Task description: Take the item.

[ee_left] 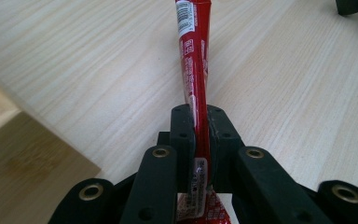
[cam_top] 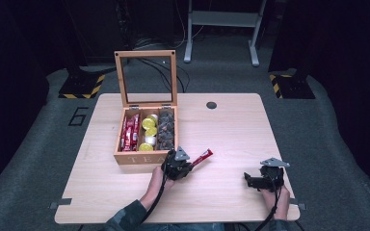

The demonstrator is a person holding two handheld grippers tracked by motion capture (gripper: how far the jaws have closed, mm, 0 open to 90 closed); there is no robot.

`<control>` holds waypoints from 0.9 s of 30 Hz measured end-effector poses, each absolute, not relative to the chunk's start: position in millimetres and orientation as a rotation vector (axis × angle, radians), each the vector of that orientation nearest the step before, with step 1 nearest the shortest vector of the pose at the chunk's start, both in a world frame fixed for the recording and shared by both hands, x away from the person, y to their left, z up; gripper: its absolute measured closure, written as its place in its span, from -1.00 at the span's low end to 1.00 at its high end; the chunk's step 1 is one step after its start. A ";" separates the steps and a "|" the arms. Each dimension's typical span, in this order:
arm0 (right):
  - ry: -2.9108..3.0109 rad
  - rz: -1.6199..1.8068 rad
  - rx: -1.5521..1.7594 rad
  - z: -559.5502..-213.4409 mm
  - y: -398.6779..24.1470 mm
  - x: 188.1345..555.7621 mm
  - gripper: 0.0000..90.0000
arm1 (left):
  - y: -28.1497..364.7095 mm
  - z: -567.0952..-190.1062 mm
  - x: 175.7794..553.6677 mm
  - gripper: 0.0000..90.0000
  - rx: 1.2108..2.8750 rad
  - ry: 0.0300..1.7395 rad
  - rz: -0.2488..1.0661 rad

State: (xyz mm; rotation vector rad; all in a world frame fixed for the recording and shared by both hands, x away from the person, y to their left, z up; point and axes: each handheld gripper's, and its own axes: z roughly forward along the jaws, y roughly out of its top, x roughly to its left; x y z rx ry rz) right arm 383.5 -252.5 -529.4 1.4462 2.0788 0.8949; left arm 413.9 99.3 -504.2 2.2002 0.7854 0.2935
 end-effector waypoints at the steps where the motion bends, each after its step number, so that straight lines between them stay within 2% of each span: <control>1: 2.079 0.894 1.446 -529.5 -252.5 383.5 -0.91 | 97.0 -505.9 413.7 0.82 2.209 0.785 0.295; 21: 2.079 0.895 1.445 -529.4 -252.5 383.5 -0.91 | 88.5 -515.0 415.0 0.80 2.250 0.809 0.303; 24: 2.079 0.895 1.446 -529.5 -252.5 383.5 -0.91 | 90.6 -512.0 414.8 0.70 2.241 0.800 0.294; 27: 2.079 0.895 1.445 -529.5 -252.5 383.5 -0.91 | 91.0 -509.4 413.8 0.53 2.248 0.797 0.298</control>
